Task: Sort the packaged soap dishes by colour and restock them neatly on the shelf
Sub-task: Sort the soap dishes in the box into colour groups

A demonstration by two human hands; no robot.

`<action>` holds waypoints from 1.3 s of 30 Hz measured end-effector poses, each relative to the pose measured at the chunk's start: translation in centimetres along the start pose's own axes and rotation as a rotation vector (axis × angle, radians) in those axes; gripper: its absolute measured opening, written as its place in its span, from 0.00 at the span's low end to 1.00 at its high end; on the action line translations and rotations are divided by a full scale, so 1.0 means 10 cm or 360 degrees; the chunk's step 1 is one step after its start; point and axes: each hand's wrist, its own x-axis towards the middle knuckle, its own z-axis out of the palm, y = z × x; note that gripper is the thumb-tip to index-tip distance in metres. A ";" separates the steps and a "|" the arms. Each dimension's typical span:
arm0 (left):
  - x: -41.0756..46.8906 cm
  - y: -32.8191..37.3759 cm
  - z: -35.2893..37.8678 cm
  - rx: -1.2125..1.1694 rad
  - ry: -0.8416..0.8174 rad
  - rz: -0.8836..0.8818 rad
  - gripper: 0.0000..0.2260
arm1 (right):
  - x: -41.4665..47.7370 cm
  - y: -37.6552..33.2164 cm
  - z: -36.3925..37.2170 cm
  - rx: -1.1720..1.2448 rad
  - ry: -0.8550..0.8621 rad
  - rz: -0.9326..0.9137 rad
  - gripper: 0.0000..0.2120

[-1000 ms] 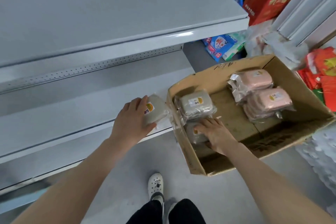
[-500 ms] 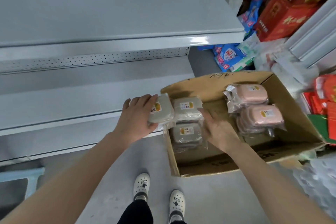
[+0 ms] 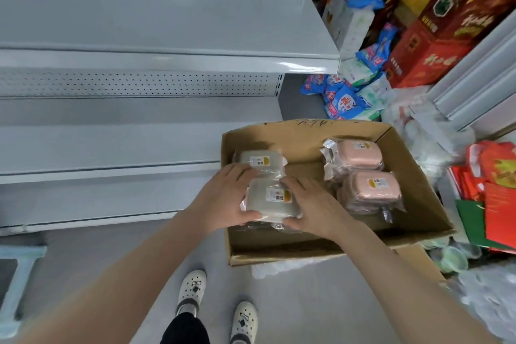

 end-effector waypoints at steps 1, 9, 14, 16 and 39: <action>-0.02 -0.09 0.00 0.0027 0.0020 -0.0054 0.35 | -0.03 0.09 0.01 -0.0045 -0.0028 0.0031 0.41; -0.24 -0.46 0.24 0.0091 -0.0043 -0.0354 0.26 | 0.26 0.16 0.34 -0.0149 -0.0193 -0.0028 0.37; -0.25 -0.51 0.30 0.0148 -0.0005 -0.0350 0.27 | 0.56 0.01 0.65 -0.0140 -0.0097 -0.0035 0.37; -0.24 -0.52 0.30 0.0170 0.0012 -0.0336 0.27 | 0.60 0.00 0.69 -0.0172 -0.0090 -0.0031 0.37; -1.63 -0.98 -0.87 0.0422 0.0437 -0.0553 0.17 | 1.12 -1.44 -0.63 -0.0655 0.0353 -0.0910 0.26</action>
